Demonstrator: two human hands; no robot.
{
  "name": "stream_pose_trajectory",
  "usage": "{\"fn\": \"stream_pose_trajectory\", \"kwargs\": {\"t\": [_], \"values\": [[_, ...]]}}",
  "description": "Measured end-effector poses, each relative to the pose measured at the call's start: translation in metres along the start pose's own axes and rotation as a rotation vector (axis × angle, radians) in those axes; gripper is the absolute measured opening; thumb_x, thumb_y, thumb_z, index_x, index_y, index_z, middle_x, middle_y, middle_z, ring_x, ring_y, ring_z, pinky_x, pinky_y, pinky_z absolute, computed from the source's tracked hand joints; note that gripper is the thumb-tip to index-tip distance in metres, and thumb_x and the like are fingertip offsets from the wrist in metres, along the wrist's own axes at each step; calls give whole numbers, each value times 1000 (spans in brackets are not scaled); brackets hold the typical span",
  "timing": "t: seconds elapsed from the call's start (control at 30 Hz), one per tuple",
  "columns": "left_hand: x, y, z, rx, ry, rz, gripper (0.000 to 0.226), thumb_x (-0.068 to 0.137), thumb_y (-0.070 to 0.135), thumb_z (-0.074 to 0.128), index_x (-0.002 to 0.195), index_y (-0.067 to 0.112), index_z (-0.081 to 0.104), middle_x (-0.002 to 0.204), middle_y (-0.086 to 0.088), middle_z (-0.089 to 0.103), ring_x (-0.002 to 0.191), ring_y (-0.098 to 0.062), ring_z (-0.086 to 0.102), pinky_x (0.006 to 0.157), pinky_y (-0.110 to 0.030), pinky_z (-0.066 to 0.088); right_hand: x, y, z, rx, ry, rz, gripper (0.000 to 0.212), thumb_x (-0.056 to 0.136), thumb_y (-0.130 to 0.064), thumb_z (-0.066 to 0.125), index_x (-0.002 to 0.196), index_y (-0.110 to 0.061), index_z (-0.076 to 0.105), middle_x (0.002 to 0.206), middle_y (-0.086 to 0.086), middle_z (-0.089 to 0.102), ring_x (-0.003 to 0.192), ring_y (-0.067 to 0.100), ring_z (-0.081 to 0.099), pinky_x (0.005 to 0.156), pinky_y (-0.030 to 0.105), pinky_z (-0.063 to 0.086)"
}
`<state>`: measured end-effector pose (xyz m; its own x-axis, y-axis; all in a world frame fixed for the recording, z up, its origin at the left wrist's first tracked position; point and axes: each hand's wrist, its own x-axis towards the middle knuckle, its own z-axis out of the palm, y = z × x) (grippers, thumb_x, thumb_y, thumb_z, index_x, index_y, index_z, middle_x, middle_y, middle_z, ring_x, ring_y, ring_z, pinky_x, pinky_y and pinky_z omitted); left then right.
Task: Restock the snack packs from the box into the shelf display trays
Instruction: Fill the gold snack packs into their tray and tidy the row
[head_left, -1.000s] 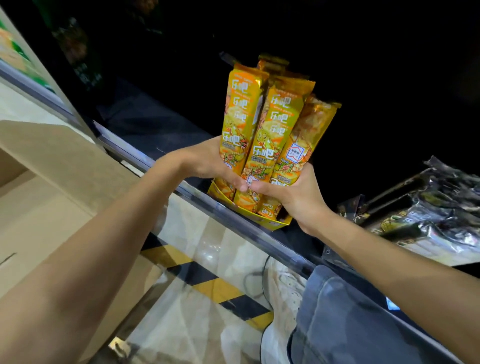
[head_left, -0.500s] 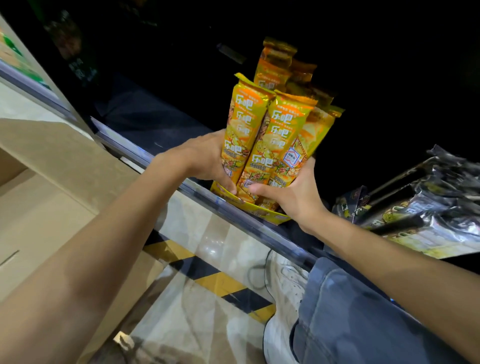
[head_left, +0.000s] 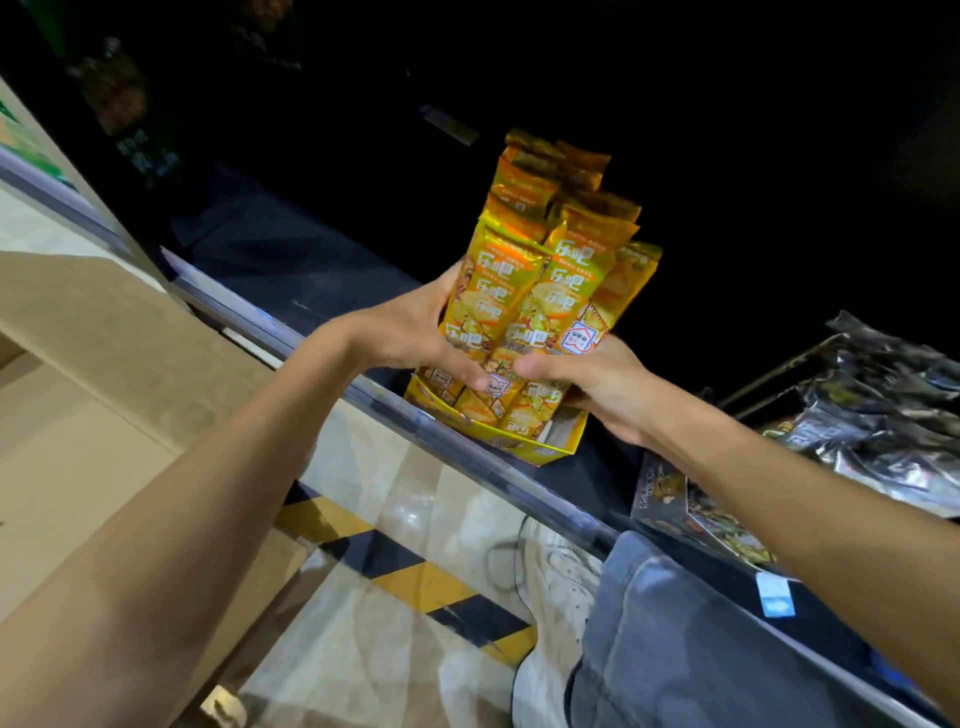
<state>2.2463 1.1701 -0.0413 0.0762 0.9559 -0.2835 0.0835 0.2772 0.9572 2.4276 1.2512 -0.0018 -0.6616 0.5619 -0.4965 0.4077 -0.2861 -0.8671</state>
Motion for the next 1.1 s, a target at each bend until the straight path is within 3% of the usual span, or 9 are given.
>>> {"fn": "stream_pose_trajectory", "kwargs": {"t": [0.23, 0.37, 0.43, 0.53, 0.63, 0.8, 0.9, 1.03, 1.1], "values": [[-11, -6, 0, -8, 60, 7, 75, 64, -5, 78, 130, 9, 44, 110, 8, 64, 96, 2, 65, 75, -14, 53, -10, 18, 7, -151, 246, -298, 59, 50, -8, 88, 102, -18, 60, 105, 4, 70, 98, 15, 68, 88, 37, 55], [-14, -14, -1, 10, 65, -5, 63, 65, -11, 75, 119, 9, 50, 101, 9, 65, 88, 6, 66, 71, -11, 51, -13, 28, 10, -258, 395, -350, 99, 34, -43, 94, 117, -9, 51, 112, 5, 66, 107, 13, 64, 95, 35, 51], [-12, -14, 2, 50, 70, 17, 65, 63, -9, 77, 117, 11, 49, 100, 11, 64, 88, 8, 65, 71, -10, 50, -14, 28, 12, -288, 417, -315, 95, 32, -43, 94, 113, -14, 52, 110, 1, 66, 104, 6, 63, 94, 27, 50], [-3, -12, -1, 129, 28, -6, 89, 53, 20, 91, 129, 17, 44, 115, 9, 62, 108, -1, 61, 84, -20, 52, -13, 18, 8, -253, 324, -304, 58, 50, -7, 91, 89, -29, 54, 91, -13, 65, 78, -17, 61, 72, 3, 46], [1, -9, -11, 238, -32, -63, 107, 42, 50, 92, 135, 39, 41, 144, -3, 44, 138, -25, 36, 107, -50, 39, -14, 7, 1, -177, 137, -273, 53, 60, 5, 82, 90, -29, 56, 88, -18, 65, 74, -15, 63, 65, 3, 47], [-12, 6, -8, -25, -67, 9, 100, 50, 16, 87, 136, 10, 37, 113, 13, 69, 106, -6, 64, 80, -18, 53, -12, -4, -14, -100, 17, -150, 36, 52, -26, 80, 84, -27, 64, 79, -20, 72, 79, -7, 67, 85, 20, 51], [-10, 5, -1, -53, -2, 27, 101, 48, 26, 82, 137, 12, 38, 116, 10, 67, 107, -7, 64, 83, -21, 53, -9, -13, -21, -58, -104, -117, 21, 70, -30, 66, 90, -28, 63, 83, -22, 72, 84, -7, 66, 84, 13, 50], [0, 5, 6, -72, 62, 35, 93, 61, 11, 84, 140, 13, 34, 121, 2, 62, 104, -5, 65, 75, -18, 54, -2, -11, -22, -115, -124, -65, 30, 65, -28, 66, 96, -27, 64, 93, -16, 72, 97, 5, 66, 99, 30, 47], [2, 5, 7, -65, 92, 46, 88, 62, 13, 79, 139, 12, 36, 119, 4, 62, 101, -2, 65, 72, -15, 53, 1, -13, -23, -155, -159, -43, 33, 65, -27, 66, 97, -28, 63, 95, -18, 72, 97, 4, 66, 96, 27, 47]]}}
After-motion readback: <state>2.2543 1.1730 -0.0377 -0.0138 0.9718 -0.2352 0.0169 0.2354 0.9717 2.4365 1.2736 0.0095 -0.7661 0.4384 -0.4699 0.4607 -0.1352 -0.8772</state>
